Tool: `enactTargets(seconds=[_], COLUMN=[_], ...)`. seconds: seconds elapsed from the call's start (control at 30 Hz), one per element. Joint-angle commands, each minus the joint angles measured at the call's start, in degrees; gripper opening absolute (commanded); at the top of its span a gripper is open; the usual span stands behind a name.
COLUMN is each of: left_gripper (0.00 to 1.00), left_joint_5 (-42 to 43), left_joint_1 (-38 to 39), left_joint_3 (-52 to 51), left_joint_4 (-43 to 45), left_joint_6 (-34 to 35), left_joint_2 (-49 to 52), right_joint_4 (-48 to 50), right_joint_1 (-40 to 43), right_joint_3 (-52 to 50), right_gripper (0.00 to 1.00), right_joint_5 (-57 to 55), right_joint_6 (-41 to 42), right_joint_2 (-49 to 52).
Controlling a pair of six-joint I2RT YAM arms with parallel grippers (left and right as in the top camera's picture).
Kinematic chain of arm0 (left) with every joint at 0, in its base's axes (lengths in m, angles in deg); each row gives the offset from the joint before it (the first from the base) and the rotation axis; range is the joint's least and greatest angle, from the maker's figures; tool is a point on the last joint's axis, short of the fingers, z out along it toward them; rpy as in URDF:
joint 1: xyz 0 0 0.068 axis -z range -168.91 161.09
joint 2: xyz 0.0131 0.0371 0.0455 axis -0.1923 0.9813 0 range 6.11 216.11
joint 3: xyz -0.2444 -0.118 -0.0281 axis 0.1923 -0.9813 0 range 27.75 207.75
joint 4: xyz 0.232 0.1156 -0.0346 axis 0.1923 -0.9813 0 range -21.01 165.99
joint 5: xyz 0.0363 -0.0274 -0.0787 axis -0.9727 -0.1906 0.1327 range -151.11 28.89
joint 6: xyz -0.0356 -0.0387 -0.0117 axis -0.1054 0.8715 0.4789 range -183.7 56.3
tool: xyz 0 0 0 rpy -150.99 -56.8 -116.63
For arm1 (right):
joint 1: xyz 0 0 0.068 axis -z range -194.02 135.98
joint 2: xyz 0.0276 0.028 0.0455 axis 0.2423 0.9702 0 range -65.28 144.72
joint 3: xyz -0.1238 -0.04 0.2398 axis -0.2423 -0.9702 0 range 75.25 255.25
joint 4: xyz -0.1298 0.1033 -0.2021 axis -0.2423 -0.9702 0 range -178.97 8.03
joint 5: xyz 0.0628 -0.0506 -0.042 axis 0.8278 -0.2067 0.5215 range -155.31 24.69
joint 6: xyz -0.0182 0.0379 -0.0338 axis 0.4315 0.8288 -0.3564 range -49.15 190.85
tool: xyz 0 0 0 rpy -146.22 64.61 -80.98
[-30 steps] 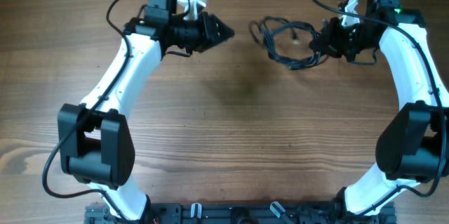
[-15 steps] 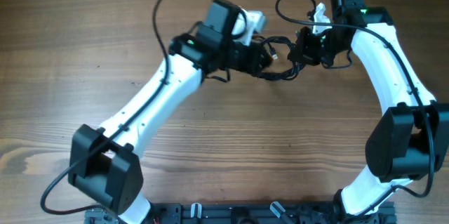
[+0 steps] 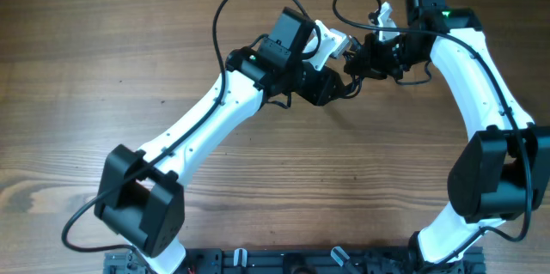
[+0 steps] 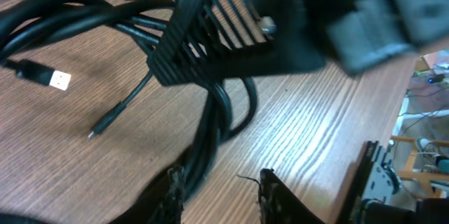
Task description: Untangle cables
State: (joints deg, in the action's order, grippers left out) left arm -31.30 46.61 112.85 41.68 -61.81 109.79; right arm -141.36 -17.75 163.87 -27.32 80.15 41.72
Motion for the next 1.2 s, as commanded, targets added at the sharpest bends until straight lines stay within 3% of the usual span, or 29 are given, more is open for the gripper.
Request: enactTargets(seconds=[0.0,0.73,0.9,1.03,1.17], left_gripper=[0.34,0.33,0.22,0.04,0.04], left_joint_5=[0.0,1.8,1.8,1.9,1.9], left_joint_1=[0.0,1.1,1.3,1.4,1.0], left_joint_3=[0.6,0.6,0.6,0.6,0.6], left_joint_4=[0.9,1.1,1.6,1.6,1.8], left_joint_6=[-1.7,-1.5,-1.5,-1.4,-1.4], left_joint_2=[1.3,4.8,4.9,4.9,4.9], right_joint_4=[0.0,0.2,0.2,0.2,0.2], right_joint_1=[-0.2,-0.2,-0.2,-0.2,-0.2], right_joint_3=[-0.1,-0.1,-0.1,-0.1,-0.1], right_gripper=[0.04,0.04,0.04,0.04,0.04], right_joint_5=[4.2,7.1,7.2,7.1,7.1], right_joint_6=[-1.8,-1.9,-1.9,-1.9,-1.9], right_joint_2=[0.4,0.4,0.4,0.4,0.4])
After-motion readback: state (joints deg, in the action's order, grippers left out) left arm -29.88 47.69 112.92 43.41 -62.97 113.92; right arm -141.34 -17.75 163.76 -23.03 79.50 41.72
